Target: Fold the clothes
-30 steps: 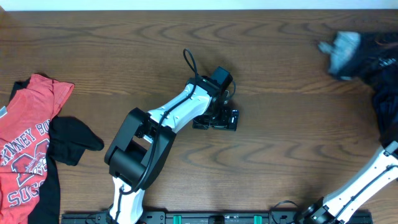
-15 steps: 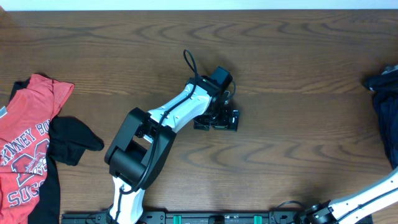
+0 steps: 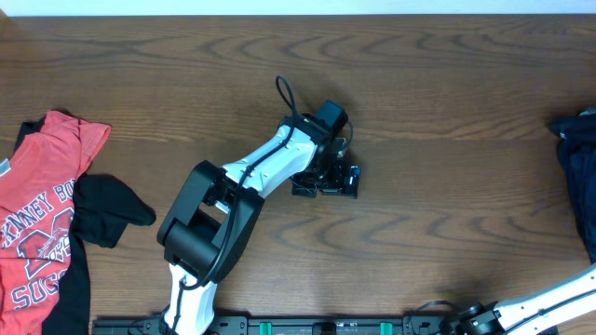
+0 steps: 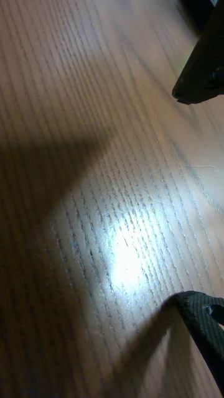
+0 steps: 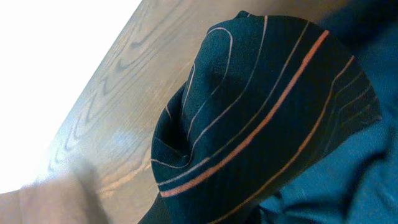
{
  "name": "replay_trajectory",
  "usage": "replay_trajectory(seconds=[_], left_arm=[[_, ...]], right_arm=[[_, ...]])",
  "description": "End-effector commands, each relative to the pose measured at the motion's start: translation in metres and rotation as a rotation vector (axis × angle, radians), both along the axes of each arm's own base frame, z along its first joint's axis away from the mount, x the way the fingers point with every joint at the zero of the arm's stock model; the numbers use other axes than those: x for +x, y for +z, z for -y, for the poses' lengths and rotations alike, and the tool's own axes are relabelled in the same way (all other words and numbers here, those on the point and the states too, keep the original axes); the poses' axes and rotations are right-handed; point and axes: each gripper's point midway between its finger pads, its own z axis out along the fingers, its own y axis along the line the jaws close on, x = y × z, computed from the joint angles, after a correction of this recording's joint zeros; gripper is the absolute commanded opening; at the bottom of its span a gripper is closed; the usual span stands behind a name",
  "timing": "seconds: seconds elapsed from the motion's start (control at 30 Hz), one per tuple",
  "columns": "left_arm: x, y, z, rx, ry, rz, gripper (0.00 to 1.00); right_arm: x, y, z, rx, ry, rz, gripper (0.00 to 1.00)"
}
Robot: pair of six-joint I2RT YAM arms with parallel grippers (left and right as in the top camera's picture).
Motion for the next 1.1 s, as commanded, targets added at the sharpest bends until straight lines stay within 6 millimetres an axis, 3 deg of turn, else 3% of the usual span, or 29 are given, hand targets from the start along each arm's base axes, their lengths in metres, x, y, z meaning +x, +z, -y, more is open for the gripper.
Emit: replay_trajectory(seconds=[0.0, 0.17, 0.43, 0.6, 0.77, 1.07], left_arm=[[-0.009, -0.018, -0.003, 0.026, 0.005, -0.06, 0.98], [-0.009, -0.018, -0.003, 0.026, 0.005, -0.061, 0.98], [-0.009, -0.018, -0.003, 0.026, 0.005, -0.061, 0.98], [-0.009, -0.018, -0.002, 0.025, 0.005, -0.059, 0.98], [-0.009, -0.018, -0.002, 0.025, 0.005, -0.059, 0.98], [-0.009, -0.018, -0.002, 0.025, 0.005, -0.059, 0.98]], right_arm=[[-0.026, 0.025, 0.015, 0.006, -0.12, 0.015, 0.02], [-0.038, 0.034, 0.023, 0.019, -0.14, 0.074, 0.02], [-0.012, 0.043, 0.001, -0.053, 0.046, 0.189, 0.02], [0.01, 0.018, -0.023, -0.03, 0.174, 0.177, 0.02], [0.017, -0.01, -0.041, 0.057, 0.245, 0.193, 0.02], [0.003, -0.042, -0.035, 0.149, 0.198, 0.173, 0.02]])
